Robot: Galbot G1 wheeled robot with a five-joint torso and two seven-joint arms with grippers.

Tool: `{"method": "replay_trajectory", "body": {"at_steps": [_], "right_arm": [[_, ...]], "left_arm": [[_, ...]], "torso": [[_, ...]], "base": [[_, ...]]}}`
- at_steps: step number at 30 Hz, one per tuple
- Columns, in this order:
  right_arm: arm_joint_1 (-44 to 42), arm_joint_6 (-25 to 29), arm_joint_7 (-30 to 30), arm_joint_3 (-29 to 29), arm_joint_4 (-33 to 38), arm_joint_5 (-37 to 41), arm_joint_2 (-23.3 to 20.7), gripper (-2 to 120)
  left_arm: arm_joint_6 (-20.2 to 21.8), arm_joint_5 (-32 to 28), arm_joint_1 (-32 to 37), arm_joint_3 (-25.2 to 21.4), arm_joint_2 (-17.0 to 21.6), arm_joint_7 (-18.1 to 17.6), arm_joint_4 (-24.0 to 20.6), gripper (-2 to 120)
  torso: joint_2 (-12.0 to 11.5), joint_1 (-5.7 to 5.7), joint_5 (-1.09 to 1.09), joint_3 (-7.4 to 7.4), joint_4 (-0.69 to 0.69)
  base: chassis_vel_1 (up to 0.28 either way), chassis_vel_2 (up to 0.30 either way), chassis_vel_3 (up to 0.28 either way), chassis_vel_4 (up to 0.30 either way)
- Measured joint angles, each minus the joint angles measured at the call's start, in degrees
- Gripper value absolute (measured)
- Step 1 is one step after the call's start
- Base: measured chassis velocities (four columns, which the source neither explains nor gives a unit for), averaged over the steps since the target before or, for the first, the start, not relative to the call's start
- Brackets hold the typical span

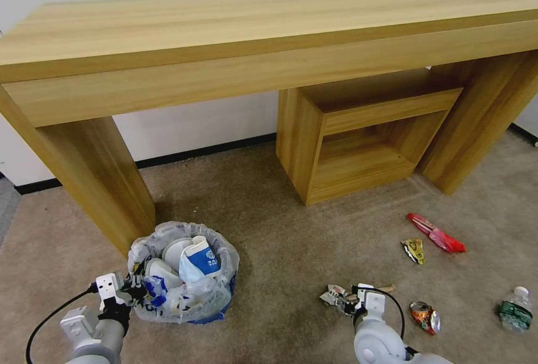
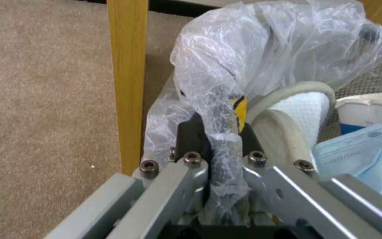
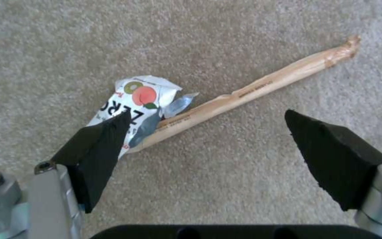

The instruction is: Pick up the trash bin and place the garbage on the floor into it.

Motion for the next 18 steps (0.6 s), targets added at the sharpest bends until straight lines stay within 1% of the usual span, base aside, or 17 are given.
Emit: {"method": "replay_trajectory", "body": {"at_steps": [7, 12, 17, 18], "right_arm": [[1.7, 1.0, -1.3, -1.8, -4.1, -1.6, 1.5, 87], [3.4, 1.6, -1.9, -3.8, -6.7, -2.6, 2.6, 81], [4.9, 2.0, -2.3, -5.5, -8.8, -3.2, 3.7, 78], [5.4, 2.1, -2.3, -6.1, -9.4, -3.4, 4.1, 76]], "left_arm": [[0.0, -0.1, 0.1, 0.1, -0.1, 0.0, -0.4, 3], [0.0, -0.1, 0.2, 0.5, -0.2, 0.0, -0.5, 3], [-0.1, -0.2, 0.3, 0.5, -0.2, 0.1, -0.9, 3], [-0.1, -0.2, 0.3, 0.5, -0.2, 0.1, -1.0, 3]], "torso": [[0.0, 0.00, 0.00, 0.00, -0.01], [0.0, 0.00, 0.00, 0.00, 0.00], [0.0, 0.00, 0.01, 0.00, 0.00], [0.0, 0.00, 0.01, 0.00, 0.00]], "base": [[0.000, 0.000, 0.000, 0.000], [0.000, 0.000, 0.000, 0.000], [0.000, 0.000, 0.000, 0.000], [0.000, 0.000, 0.000, 0.000]]}}
